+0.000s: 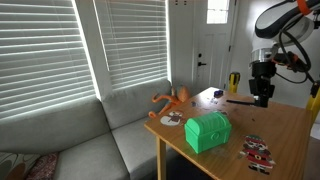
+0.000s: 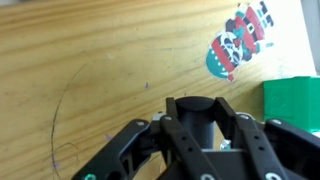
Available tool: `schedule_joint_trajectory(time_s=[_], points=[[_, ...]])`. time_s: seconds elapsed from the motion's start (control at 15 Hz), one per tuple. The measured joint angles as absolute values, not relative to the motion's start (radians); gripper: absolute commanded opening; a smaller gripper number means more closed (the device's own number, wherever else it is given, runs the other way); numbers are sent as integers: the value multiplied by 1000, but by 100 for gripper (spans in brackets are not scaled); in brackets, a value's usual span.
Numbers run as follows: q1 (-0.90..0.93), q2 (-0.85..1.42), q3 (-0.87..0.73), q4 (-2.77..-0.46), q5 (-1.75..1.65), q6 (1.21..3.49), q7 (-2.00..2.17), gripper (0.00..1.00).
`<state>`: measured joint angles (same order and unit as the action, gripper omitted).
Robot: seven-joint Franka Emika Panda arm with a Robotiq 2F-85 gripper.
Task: Turn the remote control over
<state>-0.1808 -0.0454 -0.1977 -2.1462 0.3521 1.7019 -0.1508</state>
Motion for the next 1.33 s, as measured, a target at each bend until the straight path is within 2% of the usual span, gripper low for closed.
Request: schedule_joint_trajectory(time_s=[0.33, 0.4, 0.8, 1.33], points=[[-191, -39, -209, -2122, 353, 1646, -140, 42], [-191, -38, -209, -2122, 354, 1646, -139, 17], [-201, -30, -224, -2116, 426, 1630, -140, 17], [-251, 18, -268, -2069, 613, 1427, -109, 17]])
